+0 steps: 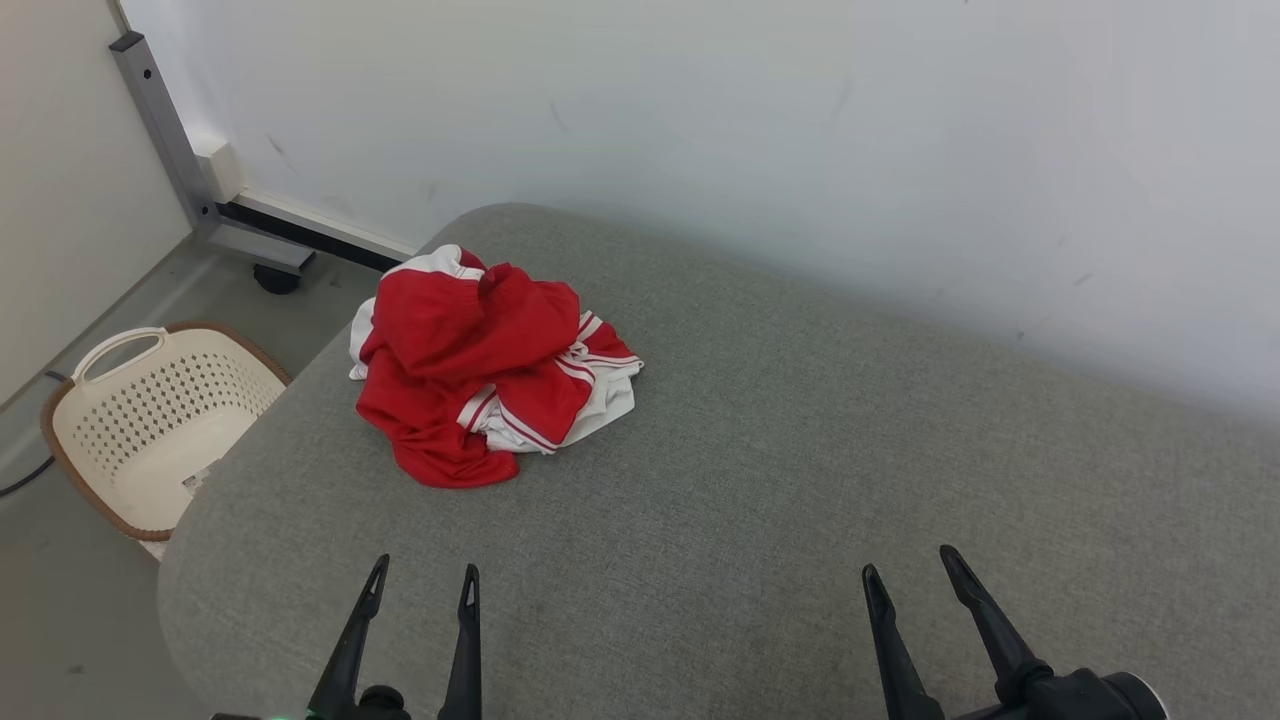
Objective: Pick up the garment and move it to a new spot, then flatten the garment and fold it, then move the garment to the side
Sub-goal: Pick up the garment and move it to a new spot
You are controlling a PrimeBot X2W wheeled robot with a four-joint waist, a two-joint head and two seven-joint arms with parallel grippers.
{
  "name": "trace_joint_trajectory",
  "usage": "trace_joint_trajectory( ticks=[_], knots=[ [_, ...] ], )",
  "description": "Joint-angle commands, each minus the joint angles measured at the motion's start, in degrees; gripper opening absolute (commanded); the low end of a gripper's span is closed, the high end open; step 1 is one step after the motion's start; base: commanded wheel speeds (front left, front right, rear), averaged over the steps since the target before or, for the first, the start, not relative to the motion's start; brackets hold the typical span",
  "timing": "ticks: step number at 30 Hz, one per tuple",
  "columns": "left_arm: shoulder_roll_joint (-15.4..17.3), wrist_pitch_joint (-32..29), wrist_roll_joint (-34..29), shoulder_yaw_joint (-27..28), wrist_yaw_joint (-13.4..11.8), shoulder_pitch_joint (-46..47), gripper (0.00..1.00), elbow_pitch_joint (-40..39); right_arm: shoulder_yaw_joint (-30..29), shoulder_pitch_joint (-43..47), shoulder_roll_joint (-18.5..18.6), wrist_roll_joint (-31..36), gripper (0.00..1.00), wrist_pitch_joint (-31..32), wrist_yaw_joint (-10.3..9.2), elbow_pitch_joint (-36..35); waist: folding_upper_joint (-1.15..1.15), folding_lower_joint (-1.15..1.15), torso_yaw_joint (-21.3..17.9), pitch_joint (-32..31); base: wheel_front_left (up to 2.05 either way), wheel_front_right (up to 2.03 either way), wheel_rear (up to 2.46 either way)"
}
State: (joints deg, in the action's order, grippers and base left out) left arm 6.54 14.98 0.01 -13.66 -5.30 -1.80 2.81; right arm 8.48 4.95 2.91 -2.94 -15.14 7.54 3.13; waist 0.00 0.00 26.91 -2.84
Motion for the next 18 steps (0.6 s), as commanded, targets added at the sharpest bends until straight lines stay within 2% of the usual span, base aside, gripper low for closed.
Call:
trace_joint_trajectory(
  ticks=[1,10,18],
  knots=[
    [-0.02,0.16,0.54,0.22,-0.23,0.47,1.00,0.12,-0.09,0.50,-0.03,-0.26,1.00,-0.14,-0.10,0.07,0.00,0.00,-0.13,0.15,0.00,0.00,0.00],
    [1.37,0.16,1.04,2.81,0.82,8.04,1.00,0.69,0.12,-0.45,-0.03,0.34,1.00,-0.13,-0.10,0.04,0.00,0.00,-1.73,2.42,0.00,0.00,0.00],
    [4.21,0.11,4.44,7.55,5.43,21.83,1.00,10.00,-0.27,-2.88,0.11,2.36,1.00,-0.14,-0.10,-0.49,0.00,0.00,-4.64,7.48,0.00,0.00,0.00]
  ],
)
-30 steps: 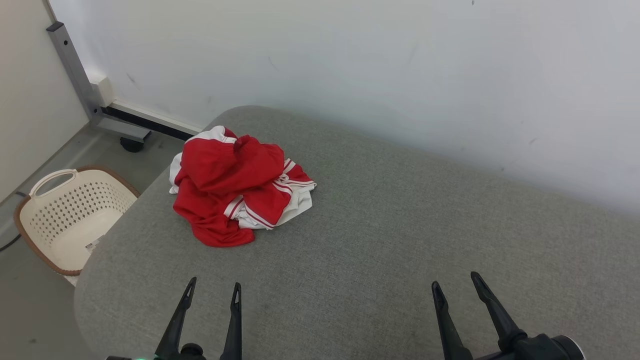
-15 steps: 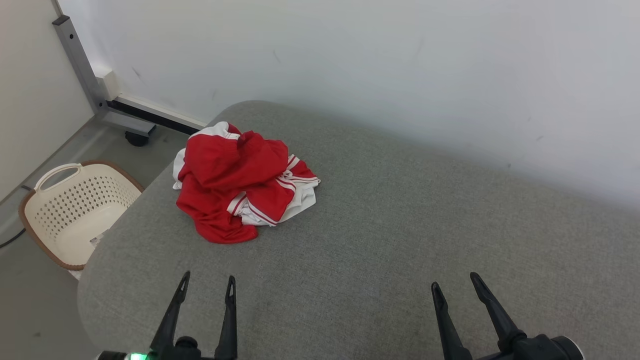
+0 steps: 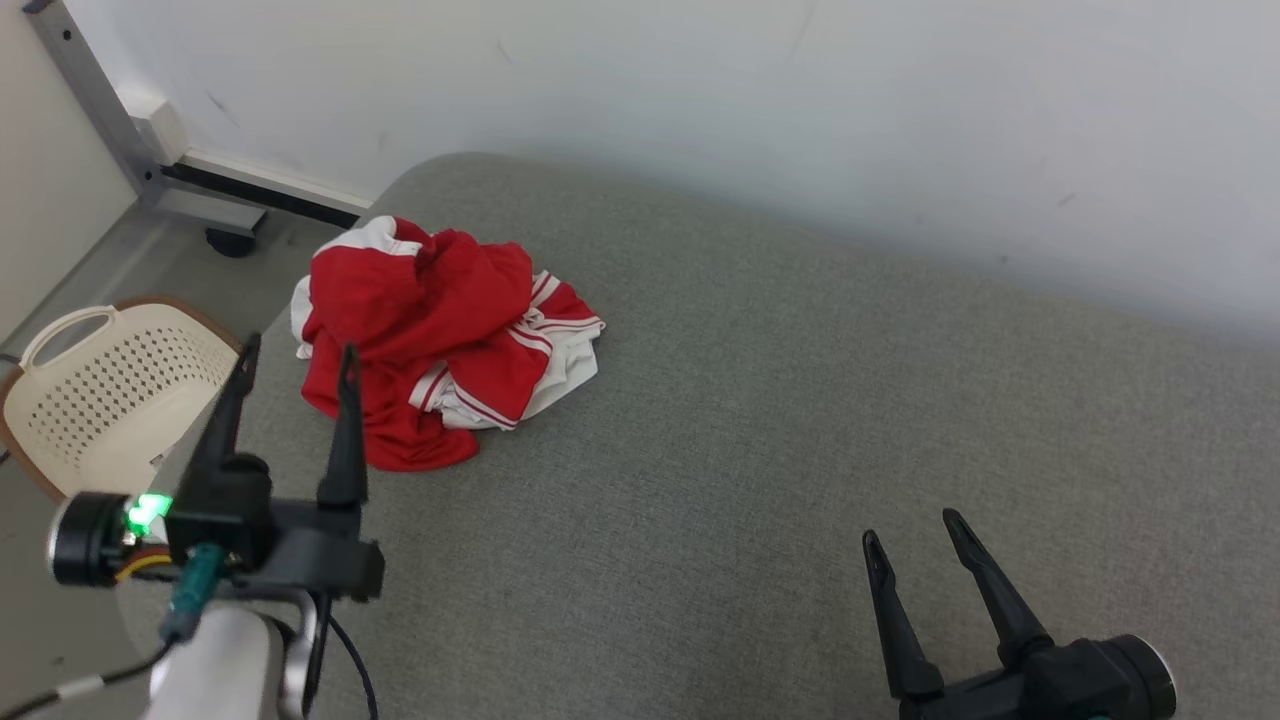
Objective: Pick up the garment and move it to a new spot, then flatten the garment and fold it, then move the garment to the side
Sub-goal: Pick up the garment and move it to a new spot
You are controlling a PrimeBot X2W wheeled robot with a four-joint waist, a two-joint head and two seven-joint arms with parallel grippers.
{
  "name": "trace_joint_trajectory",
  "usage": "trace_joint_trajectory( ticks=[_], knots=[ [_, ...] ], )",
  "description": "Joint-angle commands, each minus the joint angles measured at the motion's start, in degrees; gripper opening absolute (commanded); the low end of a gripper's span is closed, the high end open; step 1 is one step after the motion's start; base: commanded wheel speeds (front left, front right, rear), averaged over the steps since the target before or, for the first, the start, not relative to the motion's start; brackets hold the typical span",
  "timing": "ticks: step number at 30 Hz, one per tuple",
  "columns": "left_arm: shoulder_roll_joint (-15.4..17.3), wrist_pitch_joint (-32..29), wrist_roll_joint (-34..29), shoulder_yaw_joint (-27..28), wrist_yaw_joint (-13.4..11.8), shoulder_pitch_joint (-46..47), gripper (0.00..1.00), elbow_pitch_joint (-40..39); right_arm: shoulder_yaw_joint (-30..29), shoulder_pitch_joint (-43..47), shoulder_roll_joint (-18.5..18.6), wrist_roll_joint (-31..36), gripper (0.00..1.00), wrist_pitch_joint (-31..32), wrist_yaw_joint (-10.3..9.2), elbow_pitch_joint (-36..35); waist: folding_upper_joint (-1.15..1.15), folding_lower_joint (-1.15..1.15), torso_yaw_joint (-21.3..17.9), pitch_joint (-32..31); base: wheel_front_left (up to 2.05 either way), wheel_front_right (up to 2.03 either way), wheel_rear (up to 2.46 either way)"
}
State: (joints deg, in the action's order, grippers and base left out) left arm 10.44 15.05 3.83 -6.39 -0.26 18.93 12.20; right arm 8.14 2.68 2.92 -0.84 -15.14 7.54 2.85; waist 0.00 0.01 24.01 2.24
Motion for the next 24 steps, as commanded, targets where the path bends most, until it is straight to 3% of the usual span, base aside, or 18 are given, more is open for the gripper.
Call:
trace_joint_trajectory(
  ticks=[1,4,8,16,24],
  knots=[
    [0.61,0.05,1.13,0.87,0.93,3.39,1.00,2.26,0.15,-1.14,0.36,0.51,1.00,-0.13,-0.10,-0.32,0.00,-0.01,-2.10,3.12,0.00,0.00,0.00],
    [1.24,0.05,3.02,2.42,2.79,9.89,1.00,9.32,0.33,-2.48,1.41,0.66,1.00,-0.13,-0.10,-0.43,0.00,-0.01,-3.24,5.28,0.00,0.00,0.00],
    [2.05,-1.58,4.13,3.05,3.42,16.74,1.00,16.40,0.51,-3.82,2.30,0.77,1.00,-0.14,-0.10,-0.83,0.00,-0.01,-4.41,7.36,0.00,0.00,0.00],
    [3.45,-12.95,6.13,3.14,4.65,32.89,1.00,30.90,0.04,-6.96,4.80,0.41,1.00,-0.13,-0.10,-2.30,0.00,-0.01,-6.70,12.78,0.00,0.00,0.00],
    [4.48,-24.88,7.16,2.75,4.36,41.30,1.00,43.27,0.53,-8.98,6.00,-0.02,1.00,-0.14,-0.10,-2.80,0.00,-0.01,-8.19,15.78,0.00,0.00,0.00]
  ],
)
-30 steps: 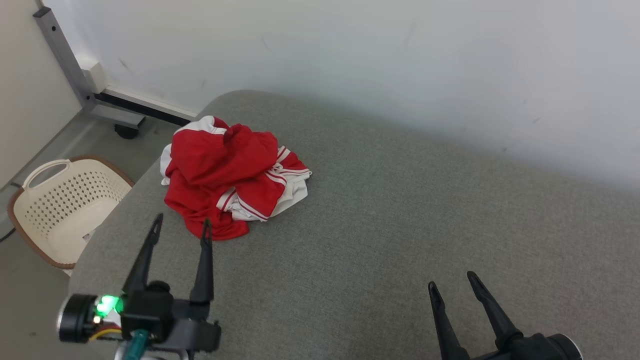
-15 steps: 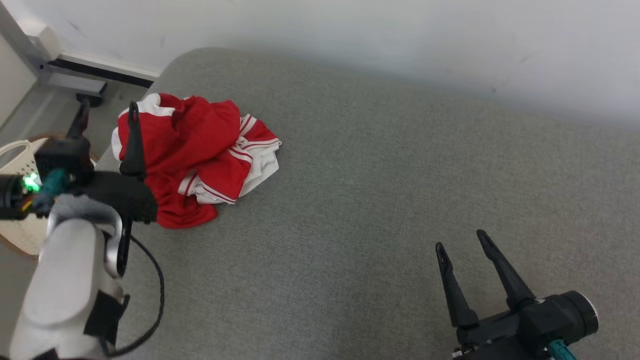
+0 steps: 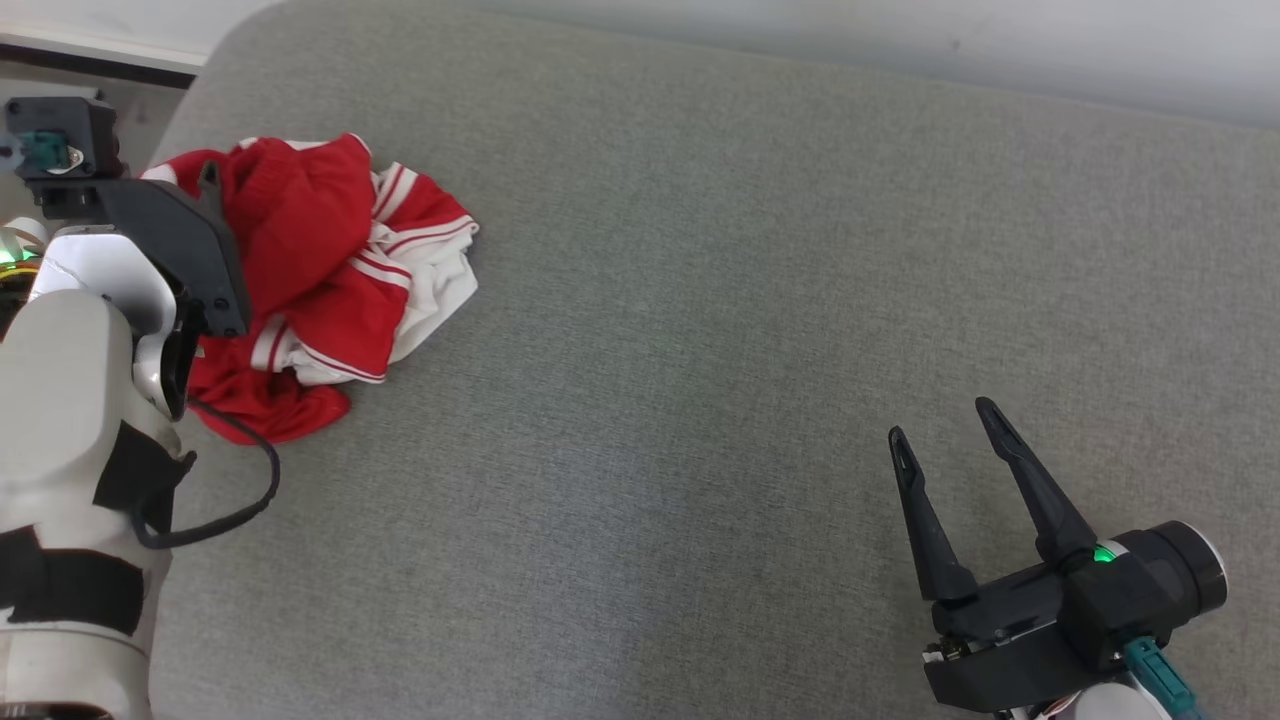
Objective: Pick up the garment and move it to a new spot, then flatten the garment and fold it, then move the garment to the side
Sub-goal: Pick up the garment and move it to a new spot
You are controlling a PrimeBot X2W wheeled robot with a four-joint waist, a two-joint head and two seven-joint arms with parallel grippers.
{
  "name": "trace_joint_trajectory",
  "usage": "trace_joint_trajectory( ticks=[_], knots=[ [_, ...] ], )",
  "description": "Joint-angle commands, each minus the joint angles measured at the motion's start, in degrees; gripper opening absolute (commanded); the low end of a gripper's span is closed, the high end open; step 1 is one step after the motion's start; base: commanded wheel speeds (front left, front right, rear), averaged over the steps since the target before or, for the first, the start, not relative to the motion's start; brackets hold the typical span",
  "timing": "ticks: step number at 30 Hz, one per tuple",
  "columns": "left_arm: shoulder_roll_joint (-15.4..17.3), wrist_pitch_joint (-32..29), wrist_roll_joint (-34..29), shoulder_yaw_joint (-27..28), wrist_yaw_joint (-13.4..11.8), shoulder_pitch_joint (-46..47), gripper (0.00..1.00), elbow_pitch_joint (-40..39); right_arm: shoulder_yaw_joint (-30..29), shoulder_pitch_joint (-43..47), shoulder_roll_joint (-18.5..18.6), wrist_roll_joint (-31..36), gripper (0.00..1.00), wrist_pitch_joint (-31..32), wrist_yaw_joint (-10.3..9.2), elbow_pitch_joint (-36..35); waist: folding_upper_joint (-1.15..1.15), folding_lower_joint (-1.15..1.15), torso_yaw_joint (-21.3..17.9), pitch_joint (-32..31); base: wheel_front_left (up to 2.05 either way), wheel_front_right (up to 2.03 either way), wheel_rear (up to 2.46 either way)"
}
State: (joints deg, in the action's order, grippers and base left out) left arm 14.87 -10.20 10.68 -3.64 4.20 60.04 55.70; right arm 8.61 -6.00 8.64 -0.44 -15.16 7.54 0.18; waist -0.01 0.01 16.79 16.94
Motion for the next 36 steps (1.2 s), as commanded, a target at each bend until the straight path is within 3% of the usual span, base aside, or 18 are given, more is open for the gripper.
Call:
trace_joint_trajectory(
  ticks=[1,8,15,16,17,18,28,36],
  knots=[
    [0.10,-0.63,0.61,0.06,-0.22,0.76,1.00,0.82,0.02,-0.49,0.36,-0.42,1.00,-0.12,-0.10,-0.19,0.01,-0.01,-1.04,1.33,0.00,0.00,0.00],
    [-0.36,-6.49,0.60,-1.18,-0.32,2.64,1.00,6.89,0.29,-0.99,0.37,-0.51,1.00,-0.13,-0.10,-0.43,0.01,-0.01,-1.10,2.82,0.00,0.00,0.00],
    [-0.25,-4.60,0.02,-2.37,-1.33,2.03,1.00,9.05,0.96,-1.93,0.73,-0.64,1.00,-0.13,-0.10,-0.09,0.01,-0.01,-0.81,3.82,0.00,0.00,0.00],
    [-0.39,-4.18,0.25,-2.38,-1.18,1.77,0.35,9.49,1.24,-1.98,0.85,-0.74,1.00,-0.13,-0.10,0.03,0.01,-0.01,-0.73,3.71,0.00,0.00,0.00],
    [-0.62,-3.58,0.60,-2.31,-1.10,1.56,0.31,9.70,1.47,-1.93,0.94,-0.74,1.00,-0.12,-0.10,0.15,0.01,-0.01,-0.66,3.54,0.00,0.00,0.00],
    [-0.89,-3.00,0.74,-2.32,-0.98,1.26,0.00,9.96,1.60,-1.91,0.98,-0.87,1.00,-0.12,-0.10,0.33,0.01,-0.01,-0.60,3.27,0.00,0.00,0.00],
    [-0.90,8.10,3.85,0.06,-0.89,-1.10,0.00,9.69,2.71,-0.37,-0.35,-1.81,1.00,-0.12,-0.10,1.39,0.01,-0.01,-0.81,-1.32,0.00,0.00,0.00],
    [-0.37,18.22,4.84,0.47,0.02,-2.87,0.00,7.37,2.97,3.14,-2.27,-3.61,1.00,-0.12,-0.10,2.49,0.01,-0.01,-2.04,-8.84,0.00,0.00,0.00]
  ],
)
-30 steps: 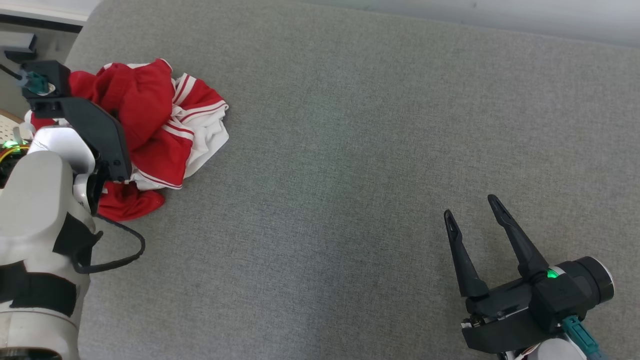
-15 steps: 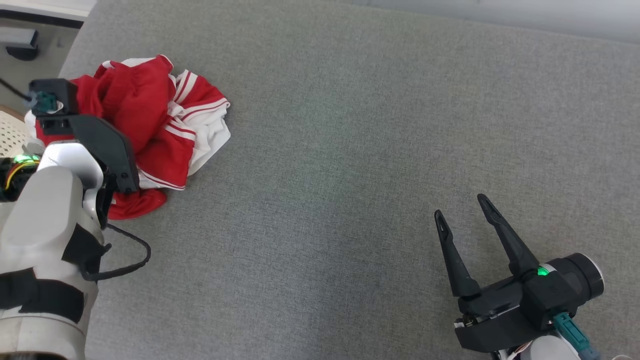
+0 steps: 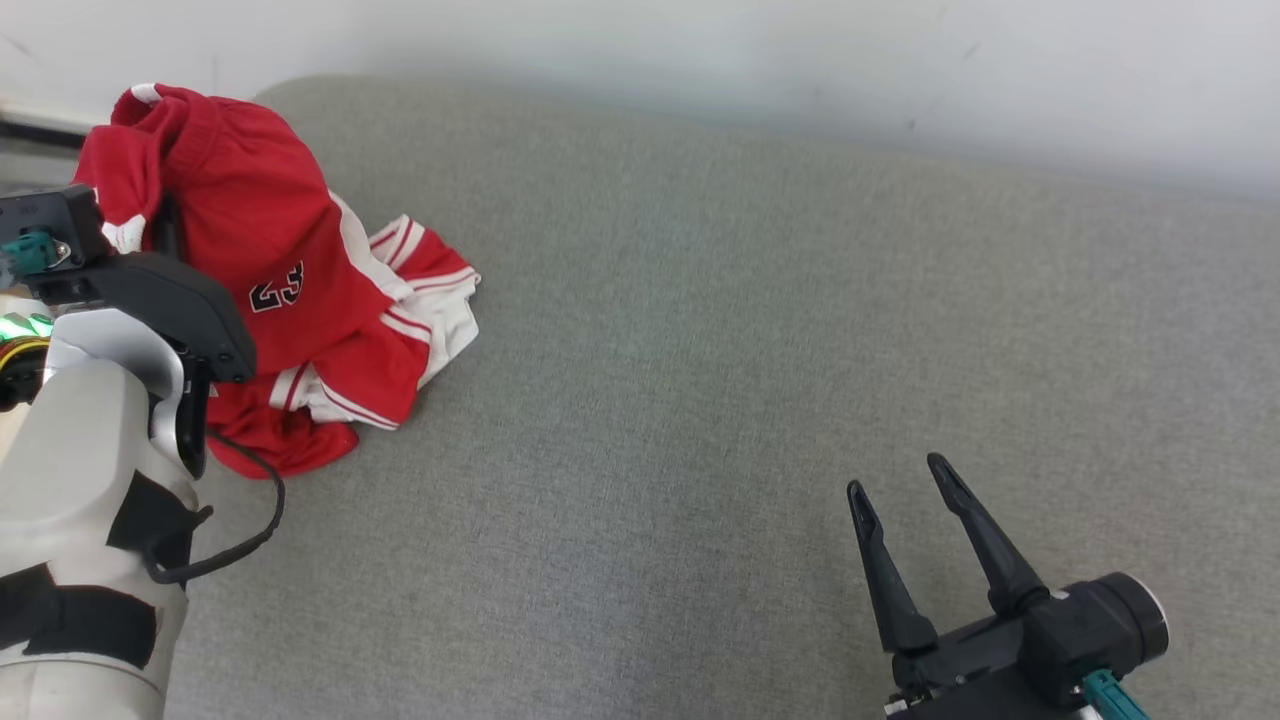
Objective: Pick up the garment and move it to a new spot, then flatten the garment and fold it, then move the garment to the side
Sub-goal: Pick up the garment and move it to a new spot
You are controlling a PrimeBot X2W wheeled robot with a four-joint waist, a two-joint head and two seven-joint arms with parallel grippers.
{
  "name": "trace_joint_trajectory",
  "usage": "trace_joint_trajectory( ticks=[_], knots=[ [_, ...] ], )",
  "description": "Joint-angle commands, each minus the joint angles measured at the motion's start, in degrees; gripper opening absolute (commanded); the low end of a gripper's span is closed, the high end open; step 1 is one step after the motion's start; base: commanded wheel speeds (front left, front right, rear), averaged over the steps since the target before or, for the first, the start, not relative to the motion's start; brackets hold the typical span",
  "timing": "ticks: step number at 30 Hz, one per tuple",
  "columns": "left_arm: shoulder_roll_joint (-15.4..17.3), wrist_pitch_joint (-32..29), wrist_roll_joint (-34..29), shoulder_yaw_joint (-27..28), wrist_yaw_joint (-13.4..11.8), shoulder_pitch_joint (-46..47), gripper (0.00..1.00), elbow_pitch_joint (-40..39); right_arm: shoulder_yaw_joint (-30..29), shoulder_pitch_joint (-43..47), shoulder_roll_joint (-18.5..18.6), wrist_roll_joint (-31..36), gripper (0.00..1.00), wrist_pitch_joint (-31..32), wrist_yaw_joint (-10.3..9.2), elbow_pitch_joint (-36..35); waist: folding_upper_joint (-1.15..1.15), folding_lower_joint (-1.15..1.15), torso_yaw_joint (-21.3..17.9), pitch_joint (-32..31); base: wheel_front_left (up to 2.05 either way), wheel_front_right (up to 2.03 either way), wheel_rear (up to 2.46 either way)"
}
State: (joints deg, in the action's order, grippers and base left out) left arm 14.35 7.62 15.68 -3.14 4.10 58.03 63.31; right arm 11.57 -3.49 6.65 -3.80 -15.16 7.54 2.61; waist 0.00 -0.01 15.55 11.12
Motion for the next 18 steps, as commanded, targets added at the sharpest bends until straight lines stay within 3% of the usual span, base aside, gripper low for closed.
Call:
trace_joint_trajectory(
  ticks=[1,10,18],
  knots=[
    [-0.03,1.09,-0.06,-0.12,0.25,-0.93,0.00,-0.68,-0.06,0.96,-0.46,-0.24,1.00,-0.12,-0.10,0.10,0.00,0.01,-1.02,-3.91,0.00,0.00,0.00],
    [-1.77,1.33,0.98,-2.03,1.99,-1.86,0.00,-5.30,-0.08,4.50,-2.29,-0.74,1.00,-0.12,-0.10,0.53,0.00,0.01,-4.15,-11.09,0.00,0.00,0.00],
    [-4.97,-1.49,3.85,-3.40,2.87,-2.91,0.00,-13.47,-0.56,5.57,-2.84,-0.66,1.00,-0.12,-0.10,0.43,0.00,0.01,-9.21,-13.46,0.00,0.00,0.00]
  ],
)
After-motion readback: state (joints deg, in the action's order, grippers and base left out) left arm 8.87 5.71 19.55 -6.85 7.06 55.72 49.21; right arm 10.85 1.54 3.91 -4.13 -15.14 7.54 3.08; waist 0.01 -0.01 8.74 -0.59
